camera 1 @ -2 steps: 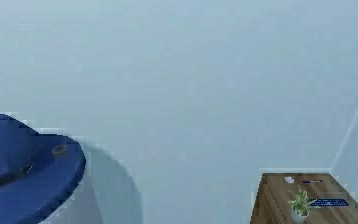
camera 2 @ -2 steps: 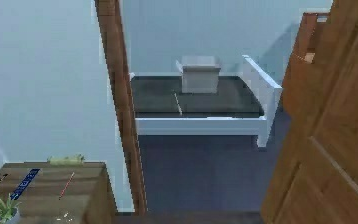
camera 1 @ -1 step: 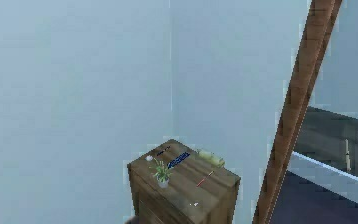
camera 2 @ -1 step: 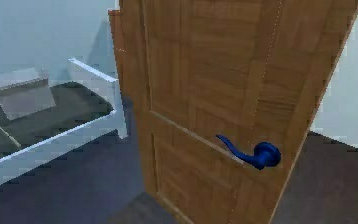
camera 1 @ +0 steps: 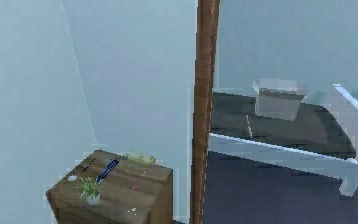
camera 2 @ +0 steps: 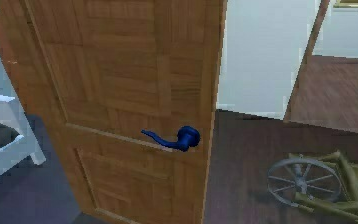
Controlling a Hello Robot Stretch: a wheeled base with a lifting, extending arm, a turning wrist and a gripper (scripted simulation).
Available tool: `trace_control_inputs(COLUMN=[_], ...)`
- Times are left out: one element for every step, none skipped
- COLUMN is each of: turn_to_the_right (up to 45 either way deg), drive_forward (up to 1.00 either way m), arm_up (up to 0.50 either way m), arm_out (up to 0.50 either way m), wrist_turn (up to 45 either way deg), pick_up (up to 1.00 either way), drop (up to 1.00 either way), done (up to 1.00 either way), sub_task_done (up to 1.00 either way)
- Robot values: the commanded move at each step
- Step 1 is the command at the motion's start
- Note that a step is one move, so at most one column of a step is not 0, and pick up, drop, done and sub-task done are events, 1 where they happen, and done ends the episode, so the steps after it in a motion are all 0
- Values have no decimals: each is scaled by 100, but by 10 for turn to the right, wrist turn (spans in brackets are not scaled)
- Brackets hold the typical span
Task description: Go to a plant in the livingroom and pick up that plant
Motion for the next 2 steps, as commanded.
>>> trace_control_inputs(turn_to_the_right=[0,-450], drive_forward=[30,0], arm_up=[0,0], arm_out=[0,0], wrist_turn=[0,0], pick_up=[0,0], drop=[0,0], done=[0,0], sub_task_done=[0,0])
